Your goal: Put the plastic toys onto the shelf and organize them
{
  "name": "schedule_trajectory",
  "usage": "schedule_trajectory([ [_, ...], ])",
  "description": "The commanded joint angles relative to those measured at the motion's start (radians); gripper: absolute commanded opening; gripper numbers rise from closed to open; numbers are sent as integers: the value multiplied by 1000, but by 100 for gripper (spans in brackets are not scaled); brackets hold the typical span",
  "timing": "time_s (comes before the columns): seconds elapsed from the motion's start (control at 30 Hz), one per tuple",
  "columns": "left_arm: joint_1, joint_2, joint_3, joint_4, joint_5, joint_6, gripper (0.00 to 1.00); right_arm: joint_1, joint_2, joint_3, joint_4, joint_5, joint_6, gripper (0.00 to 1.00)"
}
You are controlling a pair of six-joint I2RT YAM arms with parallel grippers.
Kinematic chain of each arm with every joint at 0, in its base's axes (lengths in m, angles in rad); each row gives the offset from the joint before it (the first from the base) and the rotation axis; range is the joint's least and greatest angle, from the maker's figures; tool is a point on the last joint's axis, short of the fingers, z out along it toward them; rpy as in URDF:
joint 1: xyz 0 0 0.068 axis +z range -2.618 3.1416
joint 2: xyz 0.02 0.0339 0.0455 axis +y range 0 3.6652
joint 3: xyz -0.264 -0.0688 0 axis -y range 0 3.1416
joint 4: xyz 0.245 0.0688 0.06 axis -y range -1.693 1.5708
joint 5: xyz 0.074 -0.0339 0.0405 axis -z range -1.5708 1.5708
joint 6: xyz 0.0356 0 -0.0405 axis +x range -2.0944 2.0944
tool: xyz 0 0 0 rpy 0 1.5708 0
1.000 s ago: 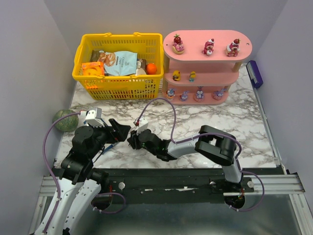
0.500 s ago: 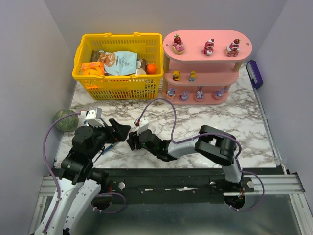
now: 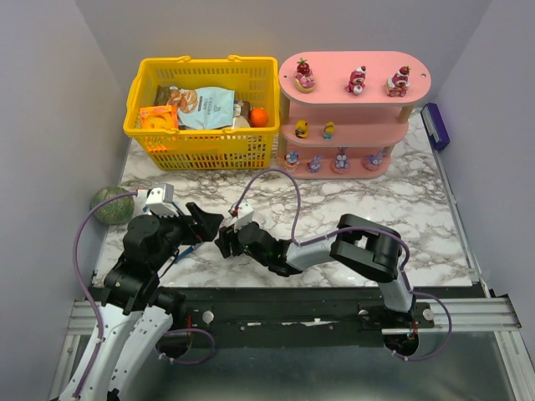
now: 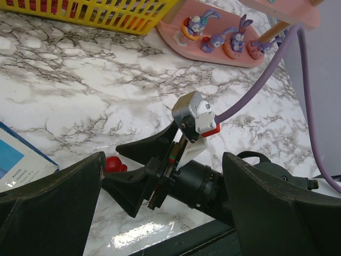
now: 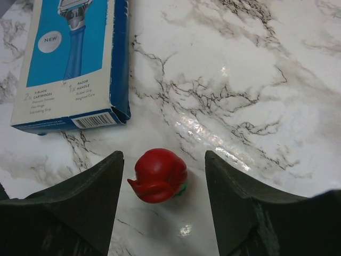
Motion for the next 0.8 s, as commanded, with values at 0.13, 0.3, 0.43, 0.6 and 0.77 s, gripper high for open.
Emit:
schedule_trajectory([
  [0.13, 6, -18, -7, -4, -20, 6, 99, 5, 41, -9, 47, -7, -15, 70],
  [0.3, 6, 11, -1, -7, -6, 12, 99, 6, 64, -4, 58, 13, -33, 69],
  [0.43, 6, 13, -7, 2, -4, 12, 99, 5, 89, 27, 34, 27, -48, 64],
  [0.6, 7, 18, 1, -8, 5, 12, 99, 6, 93, 19, 37, 68, -67, 51],
  [0.77, 7, -9, -11, 5, 3, 10, 99, 6, 48, 18, -11, 83, -58, 38],
])
